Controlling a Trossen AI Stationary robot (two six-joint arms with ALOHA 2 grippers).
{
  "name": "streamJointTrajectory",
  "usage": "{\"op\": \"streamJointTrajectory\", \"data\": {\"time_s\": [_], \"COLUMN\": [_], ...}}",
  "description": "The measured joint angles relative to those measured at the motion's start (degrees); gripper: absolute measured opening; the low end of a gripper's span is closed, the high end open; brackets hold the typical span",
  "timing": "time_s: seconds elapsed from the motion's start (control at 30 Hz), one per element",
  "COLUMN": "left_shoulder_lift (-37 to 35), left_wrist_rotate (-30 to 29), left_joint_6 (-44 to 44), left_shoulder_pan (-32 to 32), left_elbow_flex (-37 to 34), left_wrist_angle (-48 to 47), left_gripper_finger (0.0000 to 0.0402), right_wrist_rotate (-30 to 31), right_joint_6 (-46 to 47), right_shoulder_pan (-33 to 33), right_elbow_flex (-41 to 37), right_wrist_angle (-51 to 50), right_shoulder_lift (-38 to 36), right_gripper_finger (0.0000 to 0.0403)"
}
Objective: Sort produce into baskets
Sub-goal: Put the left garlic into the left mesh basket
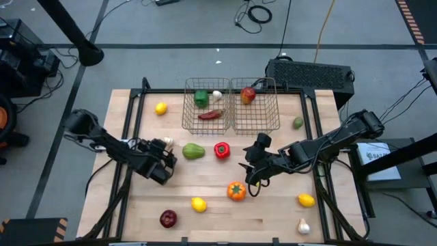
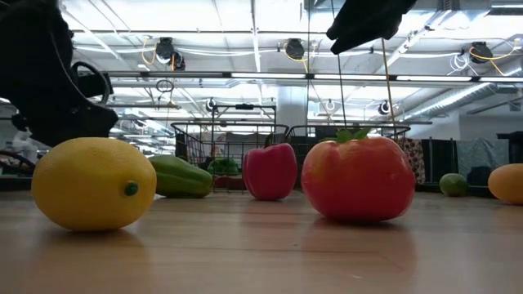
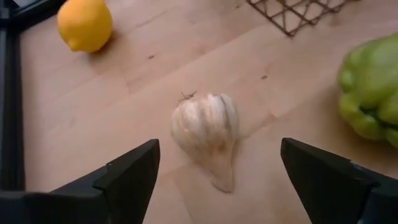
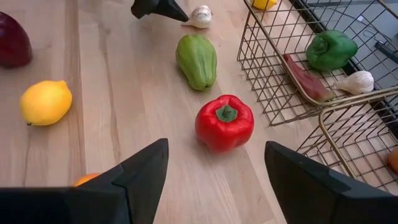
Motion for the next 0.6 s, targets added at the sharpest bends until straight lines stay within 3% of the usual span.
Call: {"op": "streamJointTrajectory", "data": {"time_s": [0.6], "left_shoulder_lift": [10.2], "left_wrist_rotate": [0.9], "left_joint_6": [0.4], "left_shoulder_pan": [4.8], "left_elbow_flex": [0.0], "left_wrist_angle": [2.2], "left_gripper_finger": [0.0341], "right_wrist_rotate": [0.0], "right_joint_6": [-0.4], "right_shoulder_pan": [0.0], "right_elbow_flex": [0.0], "right_wrist_angle": [1.1], "right_shoulder_lift": [0.0], "right_gripper_finger": [0.0258]}}
